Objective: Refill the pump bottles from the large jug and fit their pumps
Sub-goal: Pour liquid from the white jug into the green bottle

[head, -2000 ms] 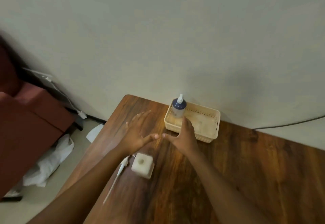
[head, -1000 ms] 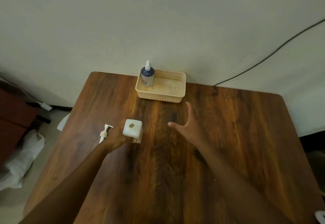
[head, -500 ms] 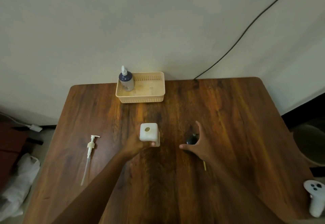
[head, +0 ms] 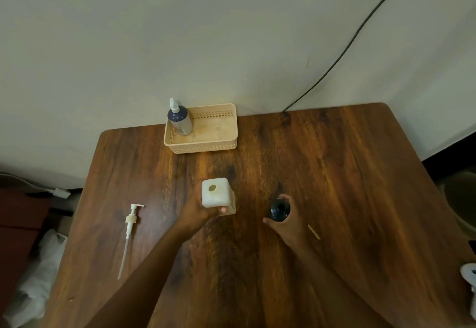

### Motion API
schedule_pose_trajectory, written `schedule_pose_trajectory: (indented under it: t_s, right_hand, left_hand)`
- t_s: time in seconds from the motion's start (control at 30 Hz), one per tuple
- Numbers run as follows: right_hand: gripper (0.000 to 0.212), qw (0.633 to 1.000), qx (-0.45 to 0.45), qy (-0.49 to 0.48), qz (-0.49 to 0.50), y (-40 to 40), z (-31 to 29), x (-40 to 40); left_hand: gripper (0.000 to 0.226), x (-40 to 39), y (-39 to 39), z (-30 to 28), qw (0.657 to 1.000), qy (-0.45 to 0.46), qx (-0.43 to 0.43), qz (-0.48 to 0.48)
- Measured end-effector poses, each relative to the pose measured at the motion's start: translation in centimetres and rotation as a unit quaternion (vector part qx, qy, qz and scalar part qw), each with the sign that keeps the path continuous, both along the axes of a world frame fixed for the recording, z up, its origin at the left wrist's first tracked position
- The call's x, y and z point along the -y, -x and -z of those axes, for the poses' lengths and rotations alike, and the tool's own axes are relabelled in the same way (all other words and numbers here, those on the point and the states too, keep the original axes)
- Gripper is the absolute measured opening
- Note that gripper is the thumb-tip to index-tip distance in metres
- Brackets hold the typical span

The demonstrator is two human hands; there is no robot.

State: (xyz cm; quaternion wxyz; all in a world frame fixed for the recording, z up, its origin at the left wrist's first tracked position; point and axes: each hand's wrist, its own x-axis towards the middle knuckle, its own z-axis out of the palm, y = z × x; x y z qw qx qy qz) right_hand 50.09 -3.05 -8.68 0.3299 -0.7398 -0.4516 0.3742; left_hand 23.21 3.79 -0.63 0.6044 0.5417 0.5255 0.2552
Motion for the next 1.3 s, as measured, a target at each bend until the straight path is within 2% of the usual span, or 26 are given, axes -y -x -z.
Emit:
schedule_pose_trajectory:
  t_s: [0.17,0.4,0.73,1.07,1.3]
  right_hand:
    - [0.060,0.999,-0.003,-0.045,0.020,0.6,-0.9,-0.6]
    - [0.060,0.998,-0.031,-0.047,0.000,1.1,-6.8,-3.8]
    - [0.078,0.986,-0.087,-0.136,-0.032,3.7,-20.6,-8.4]
    - [0.066,0.966,-0.067,-0.237,-0.079,6.2,-34.3,-10.8]
    - [0.059,0.959,-0.044,-0.252,-0.117,6.6,-41.0,-11.5]
  left_hand:
    - [0.093,-0.3,0.3,-1.1,1.000,0.006,0.022,-0.011]
    - [0.089,-1.8,0.6,-4.9,0.998,-0.052,0.030,-0.023]
    - [0.077,-4.3,2.1,-15.7,0.982,-0.183,0.042,-0.013]
    - [0.076,-5.6,3.1,-27.5,0.955,-0.294,0.020,-0.018]
    - [0.075,-5.8,2.6,-34.2,0.927,-0.374,0.011,0.000]
